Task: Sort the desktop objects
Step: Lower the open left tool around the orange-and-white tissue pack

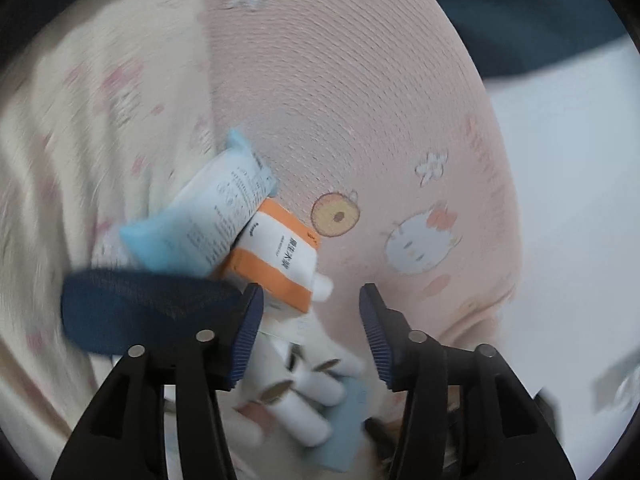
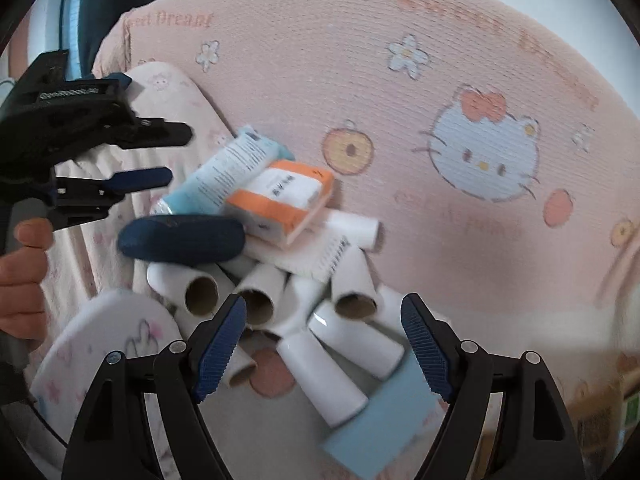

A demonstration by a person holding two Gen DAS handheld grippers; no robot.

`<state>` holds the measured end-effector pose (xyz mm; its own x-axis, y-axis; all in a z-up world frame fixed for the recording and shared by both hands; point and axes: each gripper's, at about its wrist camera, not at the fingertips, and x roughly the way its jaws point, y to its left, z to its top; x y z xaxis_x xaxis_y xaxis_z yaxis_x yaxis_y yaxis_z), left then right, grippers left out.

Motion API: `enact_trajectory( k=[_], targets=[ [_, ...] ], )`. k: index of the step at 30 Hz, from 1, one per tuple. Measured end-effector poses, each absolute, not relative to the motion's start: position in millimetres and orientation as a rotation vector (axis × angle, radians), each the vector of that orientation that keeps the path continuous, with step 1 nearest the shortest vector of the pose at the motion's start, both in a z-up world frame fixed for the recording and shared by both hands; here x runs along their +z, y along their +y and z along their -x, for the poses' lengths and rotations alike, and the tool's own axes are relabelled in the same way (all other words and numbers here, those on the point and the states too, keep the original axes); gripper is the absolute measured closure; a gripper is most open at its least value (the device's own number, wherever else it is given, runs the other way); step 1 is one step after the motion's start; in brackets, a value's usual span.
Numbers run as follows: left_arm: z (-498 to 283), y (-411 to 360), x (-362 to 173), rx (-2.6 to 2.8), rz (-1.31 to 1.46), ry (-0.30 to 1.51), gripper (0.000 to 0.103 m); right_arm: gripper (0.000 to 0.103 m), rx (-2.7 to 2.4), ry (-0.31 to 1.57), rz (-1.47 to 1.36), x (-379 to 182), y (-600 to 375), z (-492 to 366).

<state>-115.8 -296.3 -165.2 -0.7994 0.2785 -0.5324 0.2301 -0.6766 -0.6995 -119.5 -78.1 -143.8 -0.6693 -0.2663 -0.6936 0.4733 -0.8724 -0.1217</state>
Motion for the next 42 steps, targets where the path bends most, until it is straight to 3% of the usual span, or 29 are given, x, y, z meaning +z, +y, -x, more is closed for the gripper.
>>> enact_trajectory(
  k=[2, 8, 12, 21, 24, 42],
  targets=[
    [120.8, -299.6, -172.5, 2.66, 0.996, -1.262, 0.048, 0.024, -2.521, 0.45, -0.958, -146.2, -82.9, 126.5],
    [151.8, -328.0, -198.4, 2.467, 0.997, -1.604, 0.048, 0.024, -2.546, 0.404, -0.959, -157.9, -91.8, 156.3],
    [187.6, -336.7, -196.8, 2.496, 1.17, -1.518, 0.048, 0.024, -2.486, 0.26, -1.02, -170.3, -95.3, 179.8],
    [204.7, -333.6, -219.3, 2.468, 1.275, -1.464, 0.048, 0.024, -2.446, 0.214, -1.031, -185.5, -106.5, 206.2],
    [208.9, -329.7, -226.5, 2.503, 1.377, -1.435, 0.048, 0.024, -2.424, 0.259, -1.043, -190.7, -114.8, 210.3],
    [209.6, -329.0, -233.3, 2.563, 1.265, -1.449, 0.048, 0.024, -2.268, 0.383, -0.992, -217.1, -145.1, 232.9]
  ],
)
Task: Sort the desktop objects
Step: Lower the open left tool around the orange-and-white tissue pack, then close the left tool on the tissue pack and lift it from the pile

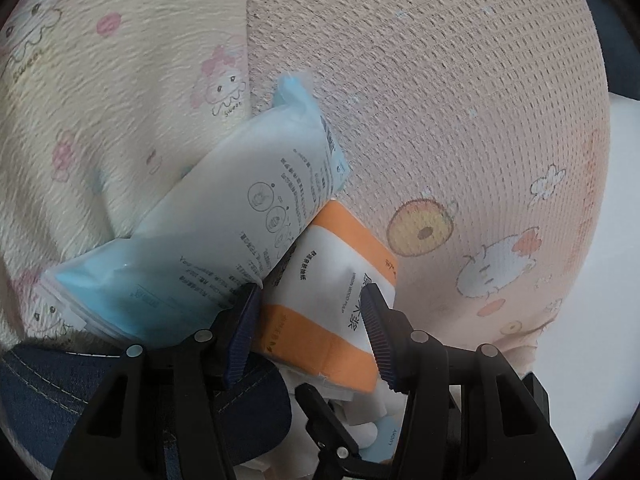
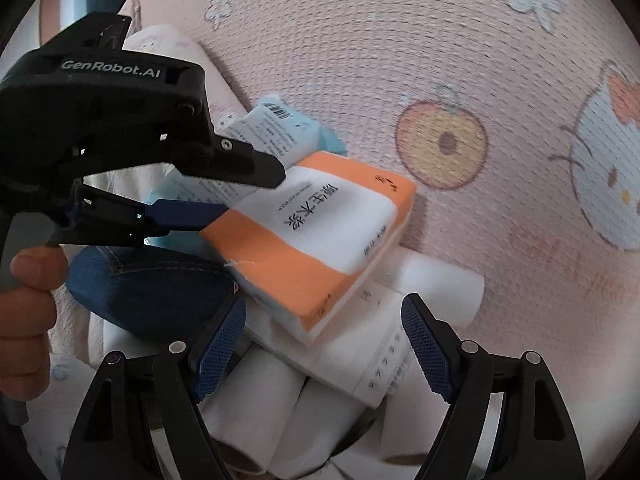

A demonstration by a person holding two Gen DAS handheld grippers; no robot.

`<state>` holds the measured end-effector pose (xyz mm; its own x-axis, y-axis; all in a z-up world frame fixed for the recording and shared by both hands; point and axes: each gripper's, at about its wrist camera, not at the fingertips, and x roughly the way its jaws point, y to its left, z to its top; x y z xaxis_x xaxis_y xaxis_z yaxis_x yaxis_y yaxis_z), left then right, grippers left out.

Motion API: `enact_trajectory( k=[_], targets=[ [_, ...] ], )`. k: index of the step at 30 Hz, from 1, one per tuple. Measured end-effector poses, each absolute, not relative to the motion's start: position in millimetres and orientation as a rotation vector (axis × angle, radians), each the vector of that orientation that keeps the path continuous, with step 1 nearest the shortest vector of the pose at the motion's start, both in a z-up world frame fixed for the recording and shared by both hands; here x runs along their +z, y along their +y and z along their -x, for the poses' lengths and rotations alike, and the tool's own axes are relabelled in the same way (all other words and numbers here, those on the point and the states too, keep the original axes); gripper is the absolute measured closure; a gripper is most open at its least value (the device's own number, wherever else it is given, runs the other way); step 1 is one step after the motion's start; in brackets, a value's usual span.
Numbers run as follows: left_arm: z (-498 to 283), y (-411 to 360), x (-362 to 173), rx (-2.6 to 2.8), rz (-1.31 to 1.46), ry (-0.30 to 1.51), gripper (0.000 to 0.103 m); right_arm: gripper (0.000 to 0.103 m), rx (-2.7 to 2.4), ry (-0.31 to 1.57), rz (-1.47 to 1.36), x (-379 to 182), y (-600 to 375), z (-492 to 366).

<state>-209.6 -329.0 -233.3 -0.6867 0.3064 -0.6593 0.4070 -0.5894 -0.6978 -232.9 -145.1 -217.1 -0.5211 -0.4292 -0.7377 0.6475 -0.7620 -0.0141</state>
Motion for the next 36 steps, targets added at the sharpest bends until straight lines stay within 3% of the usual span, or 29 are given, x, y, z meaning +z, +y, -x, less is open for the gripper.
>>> enact_trajectory(
  k=[9, 16, 22, 36],
  targets=[
    [222.2, -317.1, -235.4, -2.518, -1.337, 1.464, 0.052, 0.024, -2.183, 0.368, -1.022, -221.8, -150.5, 242.5],
    [225.9, -302.8, -230.8, -2.558, -1.363, 1.386, 0.054, 0.024, -2.191, 0.313, -1.041, -218.0, -133.9, 242.3],
    [220.9, -288.7, -220.9, -2.597, -1.367, 1.325, 0.055, 0.023, -2.202, 0.376, -1.027, -205.7, -126.9, 235.3],
    [201.4, -230.5, -189.2, -2.722, -1.497, 1.227, 0.062, 0.024, -2.325, 0.217, -1.071, -165.6, -60.7, 183.4]
  ],
)
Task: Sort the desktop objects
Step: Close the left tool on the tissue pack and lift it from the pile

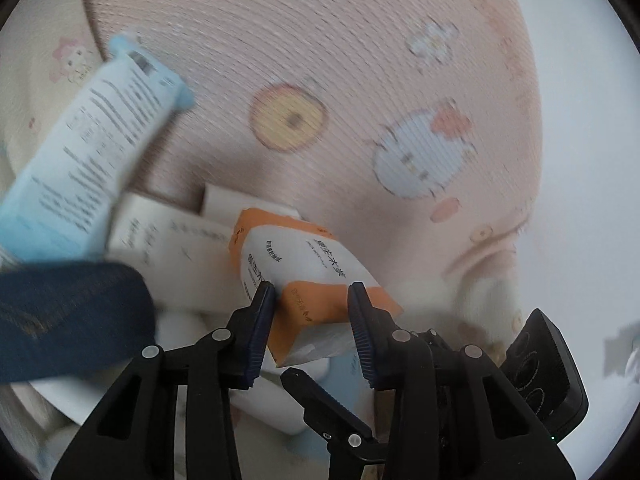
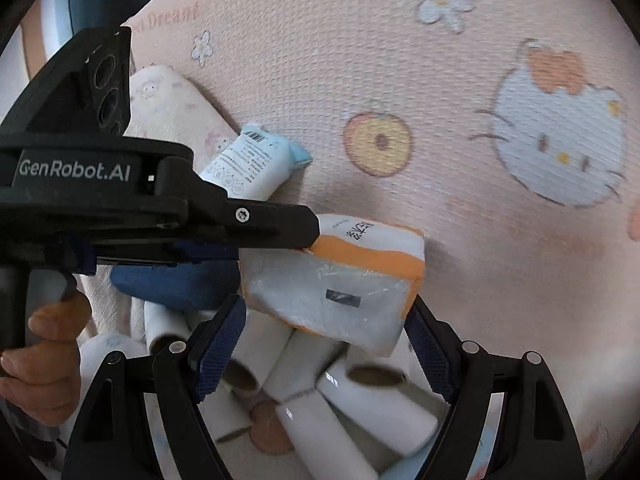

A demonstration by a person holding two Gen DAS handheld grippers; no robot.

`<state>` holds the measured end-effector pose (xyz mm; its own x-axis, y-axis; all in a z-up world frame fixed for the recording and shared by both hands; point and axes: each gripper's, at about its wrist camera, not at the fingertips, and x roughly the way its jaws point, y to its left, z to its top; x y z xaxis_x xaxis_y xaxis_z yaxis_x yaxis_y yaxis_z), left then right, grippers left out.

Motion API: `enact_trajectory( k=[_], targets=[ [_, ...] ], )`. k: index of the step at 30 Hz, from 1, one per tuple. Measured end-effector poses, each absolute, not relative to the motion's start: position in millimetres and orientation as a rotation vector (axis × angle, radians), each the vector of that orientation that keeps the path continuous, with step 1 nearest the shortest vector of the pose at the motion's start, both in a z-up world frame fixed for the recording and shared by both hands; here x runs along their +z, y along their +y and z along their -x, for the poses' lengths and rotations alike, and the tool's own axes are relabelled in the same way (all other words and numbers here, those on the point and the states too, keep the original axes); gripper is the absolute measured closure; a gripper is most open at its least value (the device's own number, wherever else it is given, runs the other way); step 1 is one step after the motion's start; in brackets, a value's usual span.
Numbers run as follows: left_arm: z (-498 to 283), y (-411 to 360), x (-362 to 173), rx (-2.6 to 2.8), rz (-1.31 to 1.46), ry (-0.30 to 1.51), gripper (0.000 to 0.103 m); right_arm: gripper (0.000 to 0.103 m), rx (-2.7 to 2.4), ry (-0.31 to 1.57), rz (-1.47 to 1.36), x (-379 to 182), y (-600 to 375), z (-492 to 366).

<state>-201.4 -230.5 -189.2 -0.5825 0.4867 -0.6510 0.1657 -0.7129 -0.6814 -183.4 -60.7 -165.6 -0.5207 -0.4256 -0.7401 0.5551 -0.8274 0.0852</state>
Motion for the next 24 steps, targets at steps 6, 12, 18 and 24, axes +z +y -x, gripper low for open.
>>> enact_trajectory(
  k=[6, 12, 18, 24],
  targets=[
    [183.1, -187.7, -181.2, 2.389, 1.369, -0.922, 0.062, 0.024, -2.38, 0.165, -1.121, -166.9, -31.1, 145.1],
    [159.6, -142.4, -187.2, 2.411, 1.397, -0.738, 0.062, 0.023, -2.421, 0.082, -1.125, -172.7, 12.4, 112.4],
    [132.8, -129.3, -197.7, 2.335, 1.383, -0.787, 0.062, 0.023, -2.453, -0.012, -1.139, -192.1, 25.2, 84.7],
    [117.0, -119.4, -209.5, 2.272, 1.429, -0.766, 0.062, 0.023, -2.477, -0.033, -1.17, -195.6, 15.7, 71.2]
  ],
)
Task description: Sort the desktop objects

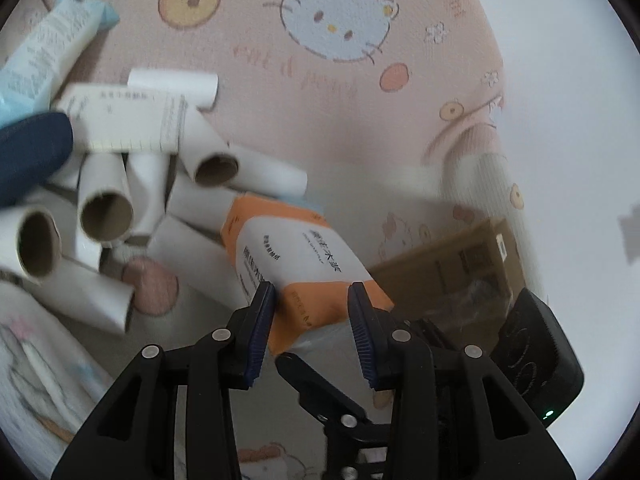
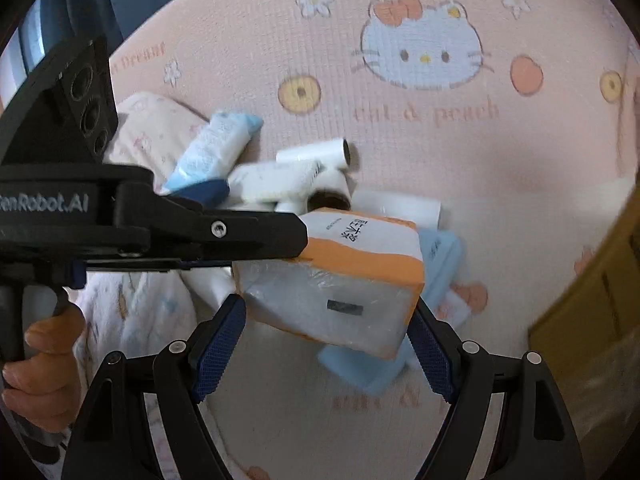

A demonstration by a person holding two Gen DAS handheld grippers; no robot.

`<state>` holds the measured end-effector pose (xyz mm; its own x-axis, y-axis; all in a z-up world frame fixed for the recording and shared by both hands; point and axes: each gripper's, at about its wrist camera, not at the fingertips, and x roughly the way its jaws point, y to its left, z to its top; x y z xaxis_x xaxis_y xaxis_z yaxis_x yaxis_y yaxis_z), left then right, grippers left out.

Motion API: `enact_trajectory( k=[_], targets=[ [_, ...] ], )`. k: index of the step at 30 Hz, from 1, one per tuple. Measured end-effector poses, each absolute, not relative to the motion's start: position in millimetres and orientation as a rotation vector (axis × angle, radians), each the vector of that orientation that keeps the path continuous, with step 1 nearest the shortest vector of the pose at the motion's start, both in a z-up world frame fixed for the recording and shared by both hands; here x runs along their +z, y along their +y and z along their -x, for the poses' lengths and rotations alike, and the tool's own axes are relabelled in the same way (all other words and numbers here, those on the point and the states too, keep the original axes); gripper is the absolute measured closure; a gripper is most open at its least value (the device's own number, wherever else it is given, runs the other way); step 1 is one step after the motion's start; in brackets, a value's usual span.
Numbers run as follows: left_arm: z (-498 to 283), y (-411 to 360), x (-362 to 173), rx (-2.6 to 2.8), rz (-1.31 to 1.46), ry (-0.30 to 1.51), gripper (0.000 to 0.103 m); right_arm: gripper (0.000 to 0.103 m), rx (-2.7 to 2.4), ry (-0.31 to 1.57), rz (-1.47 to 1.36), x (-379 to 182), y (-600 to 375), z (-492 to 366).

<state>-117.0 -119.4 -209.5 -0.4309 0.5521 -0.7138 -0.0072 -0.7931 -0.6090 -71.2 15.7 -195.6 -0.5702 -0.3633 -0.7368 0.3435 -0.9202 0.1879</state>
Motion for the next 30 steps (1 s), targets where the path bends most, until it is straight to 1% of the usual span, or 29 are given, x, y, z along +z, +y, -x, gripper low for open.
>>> enact_trajectory(
  k=[3, 7, 12, 14, 18, 22, 27, 30],
  targets=[
    [106.2, -114.4, -216.7, 2.265, 1.434, -0.745, 0.062, 0.023, -2.487, 0.004, -1.199, -203.5, 13.2, 57.2],
    [88.4, -111.2, -228.4, 2.28, 1.439, -0.715, 0.071, 0.024, -2.522, 0.019, -1.165, -211.0, 14.9, 40.2],
    [77.9, -115.3, -245.2, 2.226, 1.47, -0.8, 0.073, 0.024, -2.513, 0.082, -1.175, -219.4, 13.7, 25.4],
    [76.4, -114.4, -250.3, 2.223, 1.492, -0.793, 0.073, 0.024, -2.511, 0.055, -1.177, -222.8, 17.8, 19.9],
    [75.8, -107.9, -251.9, 2.267, 1.525, -0.711, 0.073, 0.024, -2.543, -0.004, -1.229, -231.4, 31.3, 19.2],
    [77.0, -106.5, -251.3, 2.256, 1.52, -0.7, 0.071, 0.024, -2.558, -0.099, -1.294, -238.7, 47.2, 23.6],
    [76.0, -104.3, -252.1, 2.243, 1.513, -0.696, 0.071, 0.024, -2.59, -0.19, -1.269, -232.5, 55.9, 17.8],
    [75.2, -101.5, -252.3, 2.225, 1.491, -0.704, 0.077, 0.024, -2.599, -0.252, -1.285, -230.9, 59.6, 14.2]
  ],
)
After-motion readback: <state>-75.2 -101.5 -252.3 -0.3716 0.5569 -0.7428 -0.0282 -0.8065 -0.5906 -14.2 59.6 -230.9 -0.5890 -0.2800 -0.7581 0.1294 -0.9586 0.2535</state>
